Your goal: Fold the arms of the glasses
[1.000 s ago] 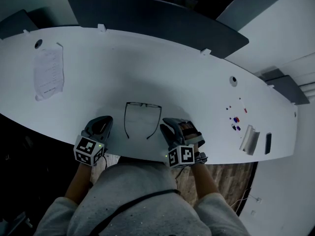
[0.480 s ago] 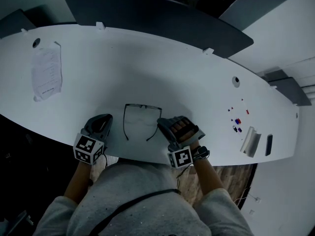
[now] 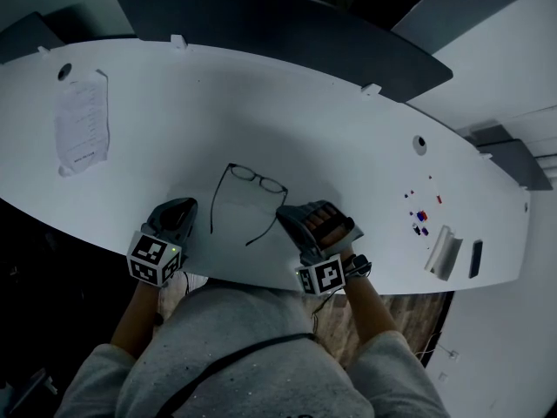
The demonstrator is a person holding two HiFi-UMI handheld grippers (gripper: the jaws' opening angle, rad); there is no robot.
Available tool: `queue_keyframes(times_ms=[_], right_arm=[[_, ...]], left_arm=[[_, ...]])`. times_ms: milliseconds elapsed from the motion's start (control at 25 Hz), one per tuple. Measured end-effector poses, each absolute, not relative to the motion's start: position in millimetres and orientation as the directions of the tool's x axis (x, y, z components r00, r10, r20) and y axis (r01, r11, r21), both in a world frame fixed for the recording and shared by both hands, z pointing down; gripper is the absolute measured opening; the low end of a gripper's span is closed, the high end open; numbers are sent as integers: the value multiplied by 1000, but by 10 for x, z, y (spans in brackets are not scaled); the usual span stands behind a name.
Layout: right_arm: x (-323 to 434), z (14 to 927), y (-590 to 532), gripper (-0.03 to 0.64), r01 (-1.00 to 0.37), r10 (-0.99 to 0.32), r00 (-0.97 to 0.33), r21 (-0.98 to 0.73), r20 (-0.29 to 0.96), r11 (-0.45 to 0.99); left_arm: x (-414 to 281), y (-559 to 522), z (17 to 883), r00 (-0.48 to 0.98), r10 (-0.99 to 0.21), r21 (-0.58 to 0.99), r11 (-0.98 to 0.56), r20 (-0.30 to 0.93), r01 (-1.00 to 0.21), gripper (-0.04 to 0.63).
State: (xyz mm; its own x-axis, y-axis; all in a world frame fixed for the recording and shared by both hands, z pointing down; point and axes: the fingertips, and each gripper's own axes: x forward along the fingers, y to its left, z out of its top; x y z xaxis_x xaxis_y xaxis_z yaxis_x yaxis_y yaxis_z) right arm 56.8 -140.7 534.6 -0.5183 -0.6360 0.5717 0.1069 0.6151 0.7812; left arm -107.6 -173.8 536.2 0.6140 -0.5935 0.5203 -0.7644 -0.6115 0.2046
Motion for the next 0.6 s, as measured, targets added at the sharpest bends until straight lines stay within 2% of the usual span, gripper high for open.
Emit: queue_keyframes(times_ms=[320, 600], right_arm=[[465, 5161, -1456, 37, -59, -613, -585, 726, 531, 685], [281, 4991, -1400, 37, -204, -544, -676, 583, 497, 786]], left_arm=[[-1103, -1696, 5345, 611, -598, 211, -603, 519, -769, 15], [-1169, -1679, 5315, 607, -602, 189, -612, 518, -768, 16]])
